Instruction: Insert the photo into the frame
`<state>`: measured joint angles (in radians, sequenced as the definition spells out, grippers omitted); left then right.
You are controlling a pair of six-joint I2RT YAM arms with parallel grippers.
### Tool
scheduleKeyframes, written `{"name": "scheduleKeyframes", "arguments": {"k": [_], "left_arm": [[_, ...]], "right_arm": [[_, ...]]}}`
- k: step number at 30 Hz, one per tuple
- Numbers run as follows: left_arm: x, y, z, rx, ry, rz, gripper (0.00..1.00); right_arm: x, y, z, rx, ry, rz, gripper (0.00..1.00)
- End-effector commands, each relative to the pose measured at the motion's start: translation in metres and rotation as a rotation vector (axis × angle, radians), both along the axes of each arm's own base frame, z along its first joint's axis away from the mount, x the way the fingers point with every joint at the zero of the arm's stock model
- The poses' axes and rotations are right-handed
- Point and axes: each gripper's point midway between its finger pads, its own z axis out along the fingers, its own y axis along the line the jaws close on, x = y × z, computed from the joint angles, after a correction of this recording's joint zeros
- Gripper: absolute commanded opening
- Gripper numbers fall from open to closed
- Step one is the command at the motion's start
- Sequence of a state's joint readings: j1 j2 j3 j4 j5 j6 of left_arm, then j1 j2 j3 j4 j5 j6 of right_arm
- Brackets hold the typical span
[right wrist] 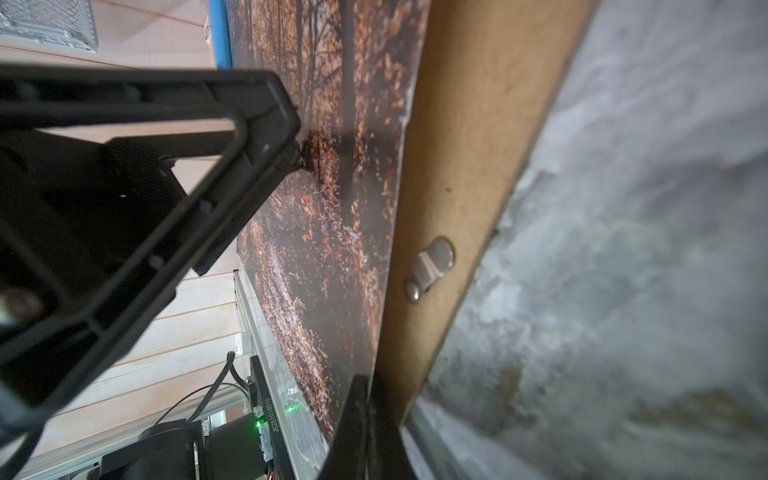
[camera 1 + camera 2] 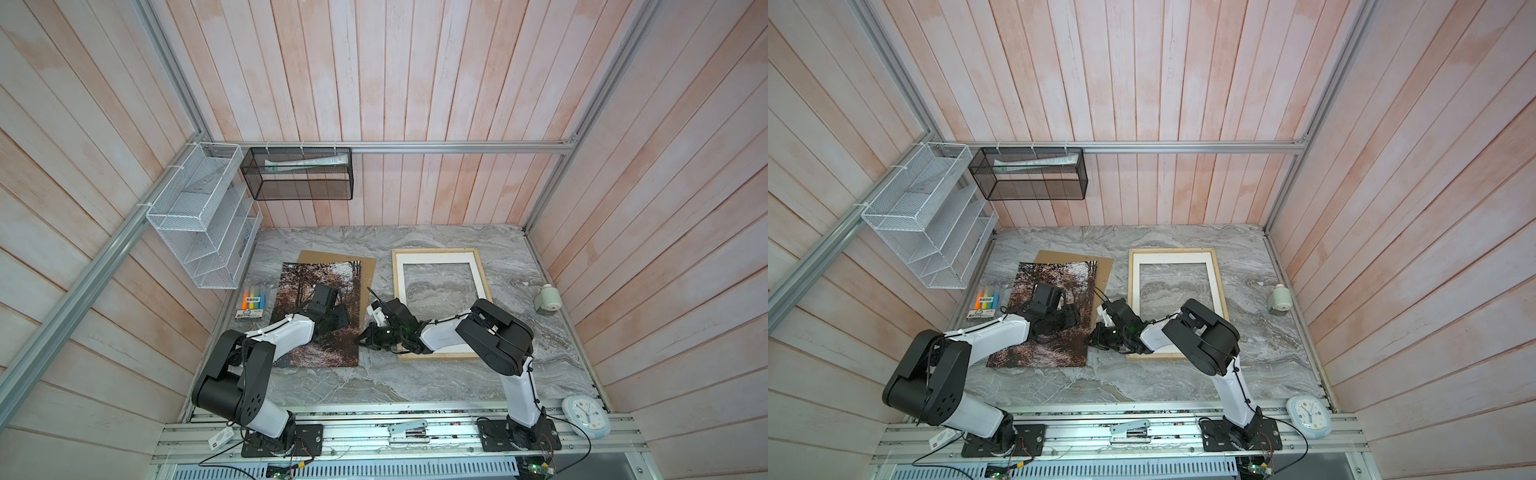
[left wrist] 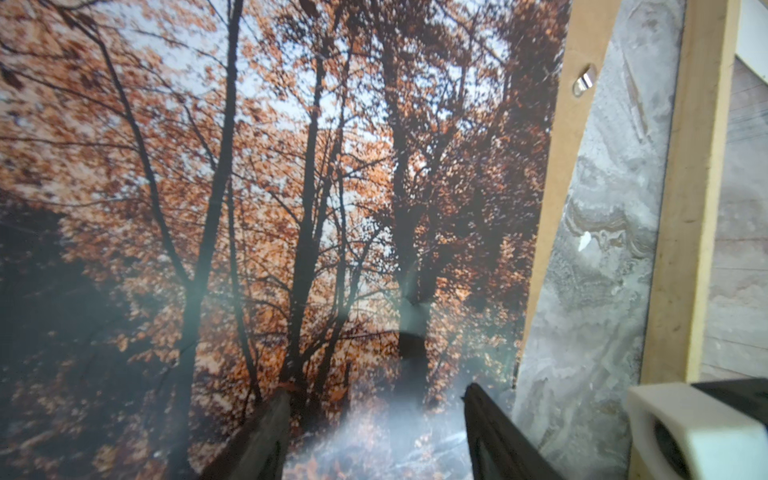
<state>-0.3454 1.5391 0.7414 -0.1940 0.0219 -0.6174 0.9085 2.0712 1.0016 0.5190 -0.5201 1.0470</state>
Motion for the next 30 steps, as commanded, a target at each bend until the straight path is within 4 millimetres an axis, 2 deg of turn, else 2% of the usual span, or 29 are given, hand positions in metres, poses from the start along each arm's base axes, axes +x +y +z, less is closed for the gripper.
{"name": "scheduleKeyframes", "arguments": {"k": [1,7,13,19,30], "left_arm": [[0.007,-0.005,0.010,0.005,-0.008,-0.014,0.68],[0.017,-0.009,0.027,0.018,-0.040,-0.036,0.69],[0.038,-0.014,0.061,0.083,-0.114,-0.053,0.75],[0.063,-0.022,0.090,0.122,-0.176,-0.086,0.74],[0.108,-0.040,0.100,0.241,-0.151,-0.164,0.74]], "right_arm": [[0.014,0.003,0.027,0.008,-0.101,-0.002,0.03],[0.021,0.000,0.043,-0.029,-0.186,0.003,0.00],[0.025,-0.004,0.054,-0.078,-0.234,0.017,0.00],[0.027,-0.008,0.058,-0.097,-0.250,0.010,0.01],[0.028,-0.012,0.057,-0.128,-0.264,0.007,0.01]]}}
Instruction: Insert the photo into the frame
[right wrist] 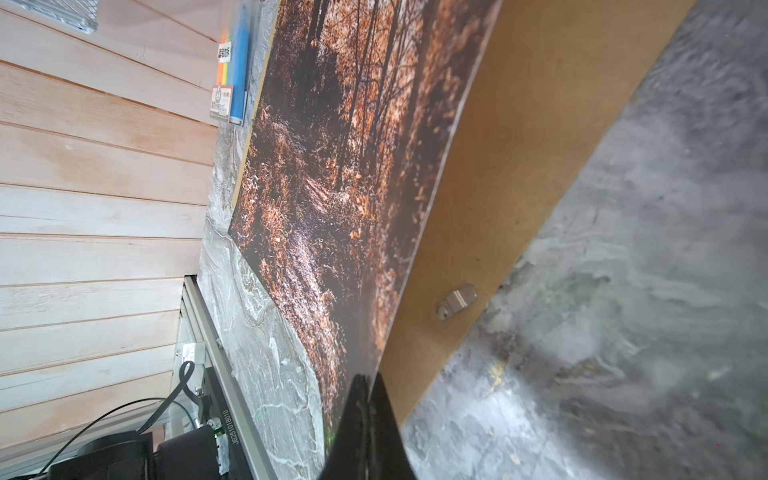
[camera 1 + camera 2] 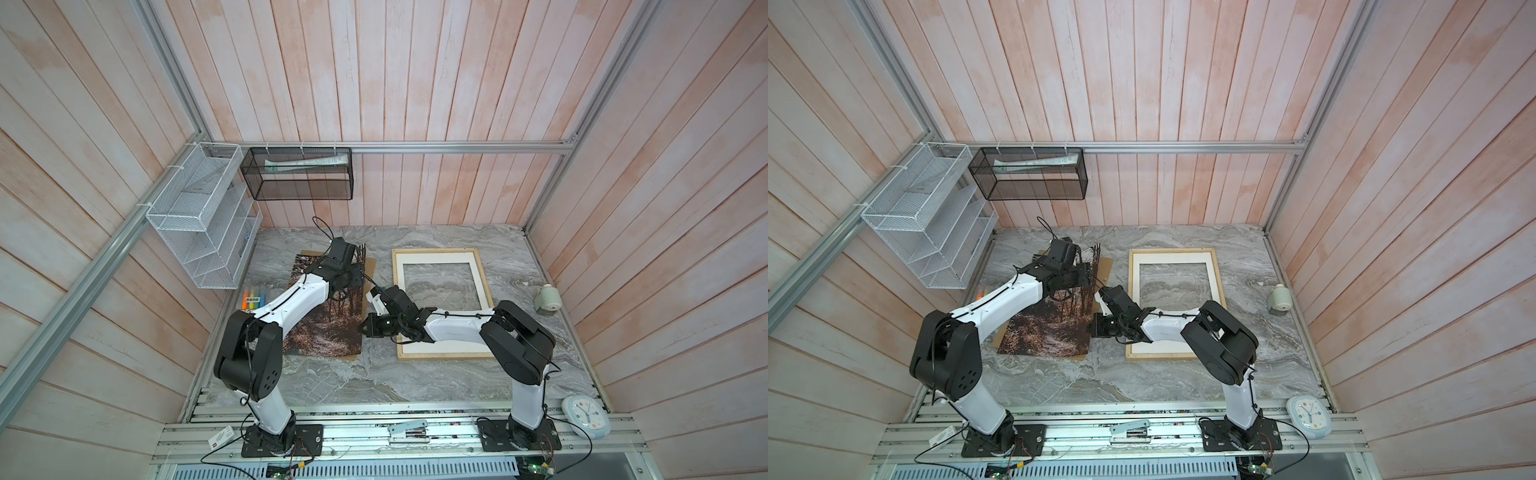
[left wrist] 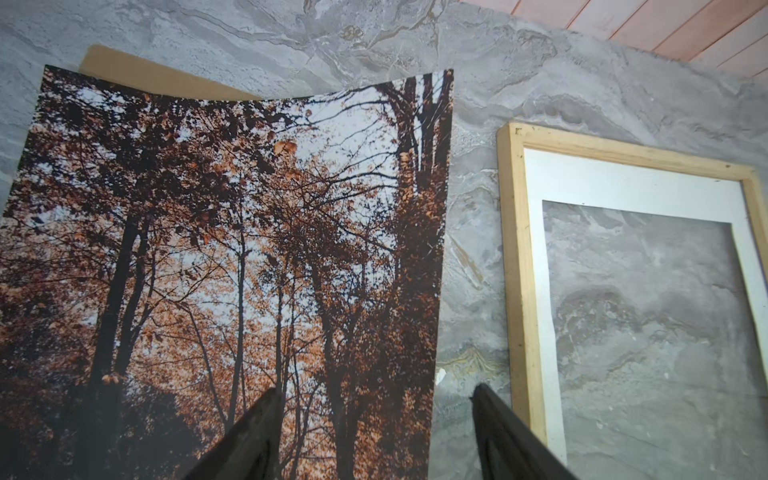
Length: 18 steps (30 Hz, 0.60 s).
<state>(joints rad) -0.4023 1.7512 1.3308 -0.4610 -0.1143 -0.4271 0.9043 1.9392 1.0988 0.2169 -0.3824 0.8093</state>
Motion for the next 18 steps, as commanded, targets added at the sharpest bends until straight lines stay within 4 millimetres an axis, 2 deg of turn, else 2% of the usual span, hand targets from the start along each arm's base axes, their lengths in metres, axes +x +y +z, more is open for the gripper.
{"name": "scheduleKeyframes", "arguments": {"k": [1,9,13,18], "left_arm": [[0.009,-0.002,0.000,0.082,0.019,-0.034,0.74],[0.050,-0.021,0.004,0.101,-0.001,-0.043,0.76],[0.065,-0.026,-0.008,0.135,0.018,-0.026,0.76],[0.073,-0.027,-0.020,0.206,0.036,0.016,0.75]], "right_arm": [[0.007,-0.001,0.018,0.003,-0.051,-0.009,0.01],[0.007,-0.004,0.020,0.000,-0.062,-0.010,0.01],[0.006,-0.005,0.022,0.009,-0.065,-0.017,0.01],[0.005,-0.006,0.024,0.008,-0.073,-0.019,0.01]]}}
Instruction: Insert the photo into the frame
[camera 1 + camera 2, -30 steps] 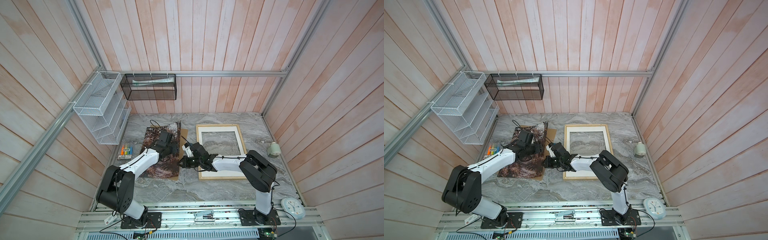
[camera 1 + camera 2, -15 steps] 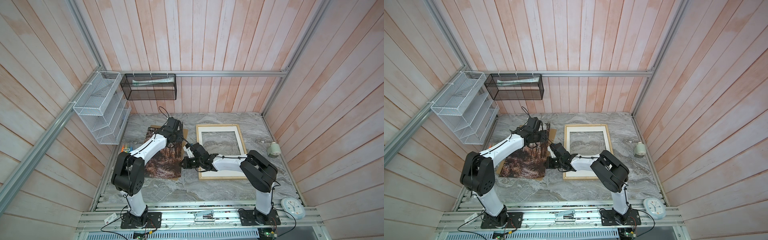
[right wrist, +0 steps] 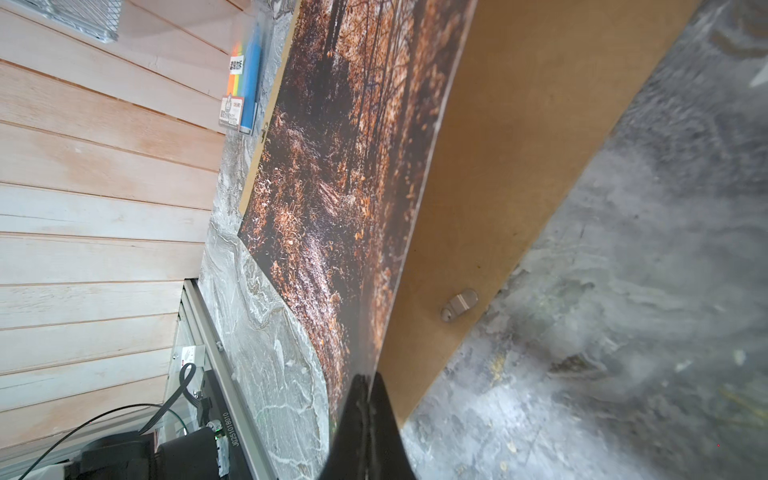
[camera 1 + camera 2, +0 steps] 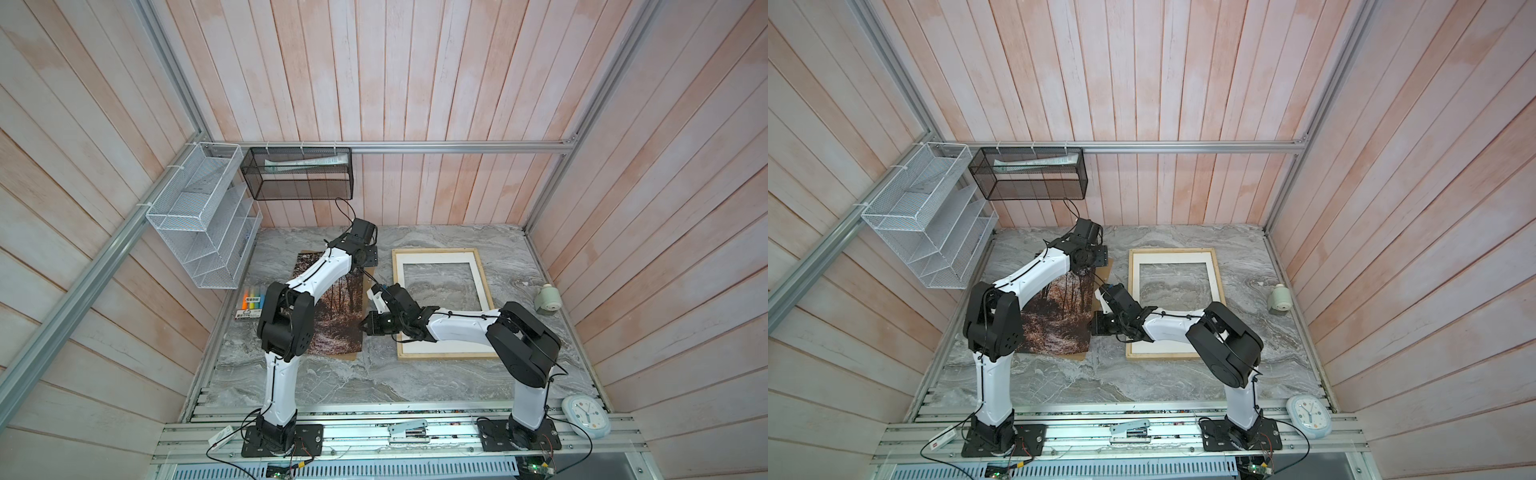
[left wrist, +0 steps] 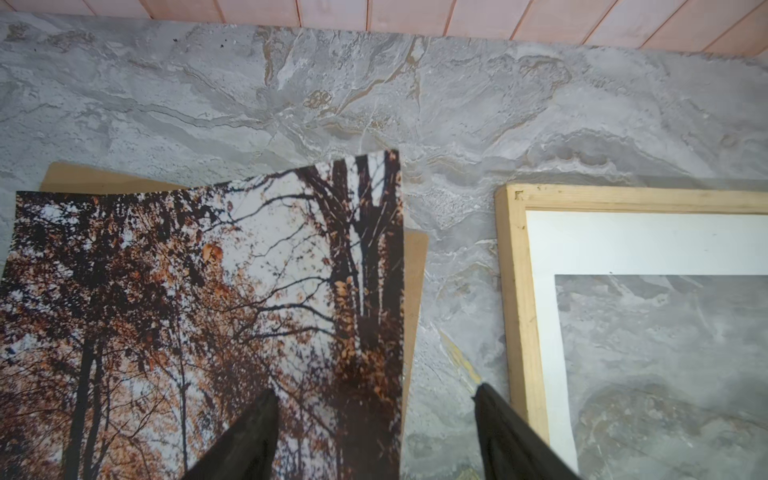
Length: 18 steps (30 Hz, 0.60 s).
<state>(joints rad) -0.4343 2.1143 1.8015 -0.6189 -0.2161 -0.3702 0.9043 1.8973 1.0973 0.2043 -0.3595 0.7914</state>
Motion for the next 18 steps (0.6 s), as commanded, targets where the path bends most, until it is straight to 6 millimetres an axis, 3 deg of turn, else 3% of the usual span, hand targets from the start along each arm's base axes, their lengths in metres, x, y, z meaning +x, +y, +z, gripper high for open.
{"name": "scheduleKeyframes", "arguments": {"k": [1,18], "left_arm": [[-0.001,0.006,-0.009,0.092,0.028,0.036,0.72],[-0.008,0.015,-0.020,0.200,0.027,0.138,0.52]], "right_arm": [[0.002,-0.005,0.007,-0.008,-0.031,-0.013,0.01],[0.003,-0.007,0.009,-0.024,-0.054,-0.023,0.01]]}}
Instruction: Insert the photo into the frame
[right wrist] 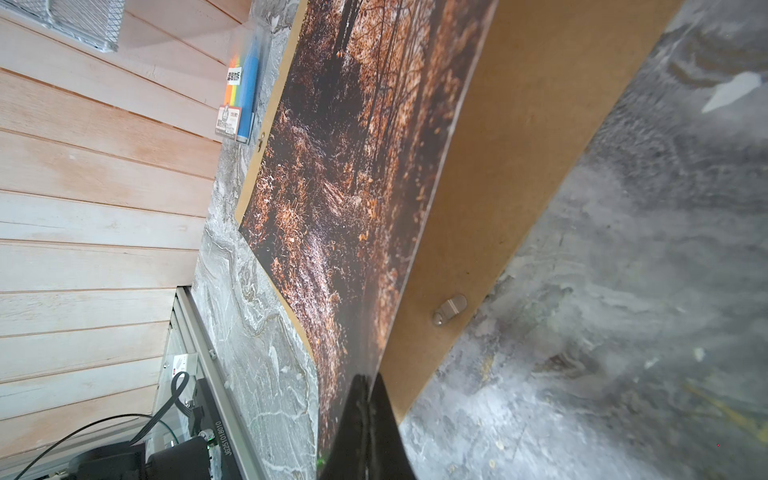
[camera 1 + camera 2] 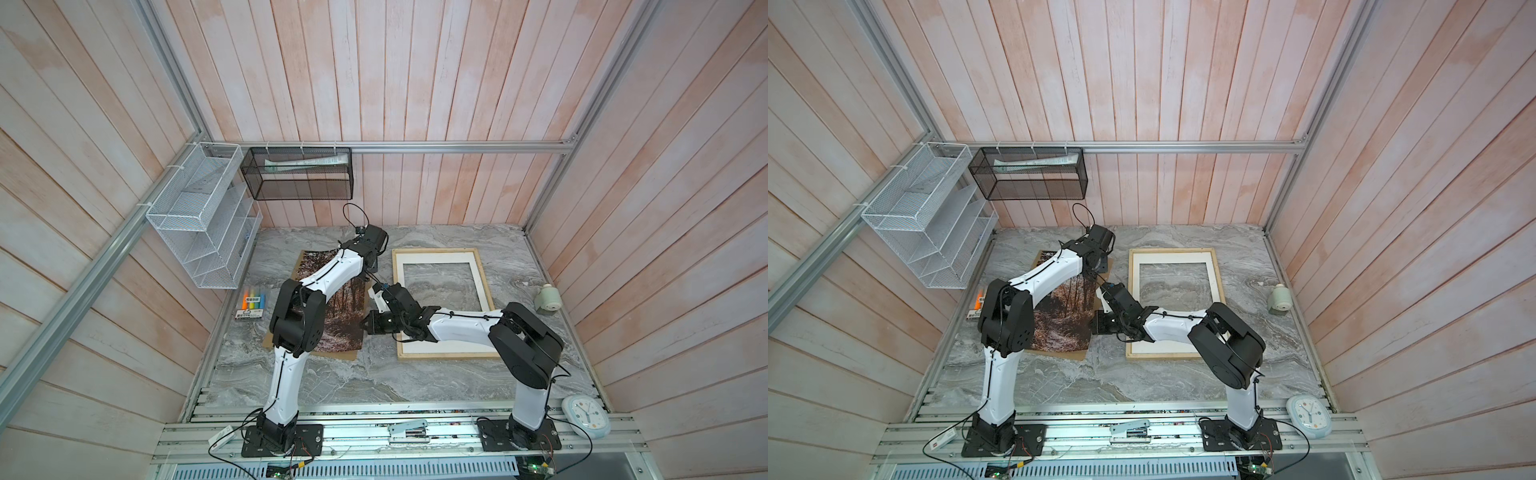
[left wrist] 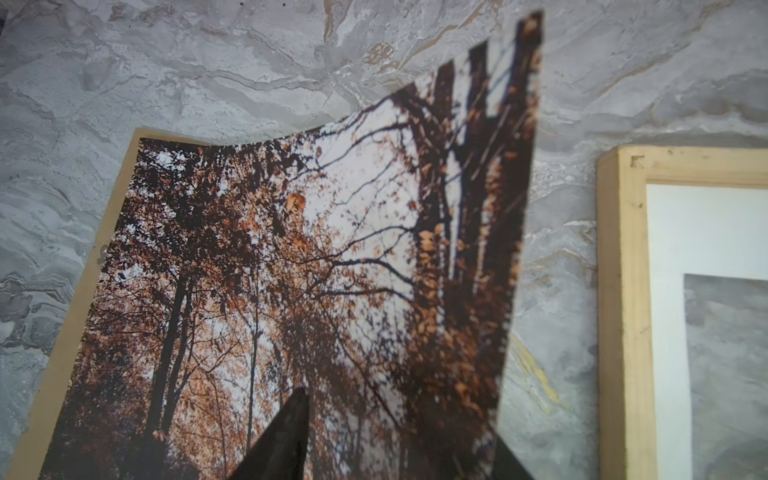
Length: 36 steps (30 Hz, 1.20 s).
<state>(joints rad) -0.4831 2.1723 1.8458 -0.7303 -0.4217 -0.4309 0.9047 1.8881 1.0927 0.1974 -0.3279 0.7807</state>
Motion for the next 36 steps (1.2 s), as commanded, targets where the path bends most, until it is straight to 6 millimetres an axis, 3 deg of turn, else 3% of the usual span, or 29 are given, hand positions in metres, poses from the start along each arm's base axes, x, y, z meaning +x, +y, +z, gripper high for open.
{"name": "scheduleKeyframes", "arguments": {"k": [1,18,22,36], "left_arm": [[0.003,0.001,-0.001,0.026,-0.006,0.027,0.51],[0.003,-0.005,-0.004,0.012,-0.006,0.003,0.25],[0.003,-0.006,-0.003,0.003,-0.015,-0.002,0.15],[0.004,-0.009,0.000,-0.003,-0.020,-0.019,0.00]], "right_arm": [[-0.001,-0.003,0.009,-0.008,-0.032,-0.003,0.01],[0.001,-0.005,0.008,-0.023,-0.042,-0.009,0.04],[0.001,-0.004,0.008,-0.024,-0.040,-0.009,0.04],[0.000,-0.001,0.018,0.002,-0.071,0.023,0.12]]}}
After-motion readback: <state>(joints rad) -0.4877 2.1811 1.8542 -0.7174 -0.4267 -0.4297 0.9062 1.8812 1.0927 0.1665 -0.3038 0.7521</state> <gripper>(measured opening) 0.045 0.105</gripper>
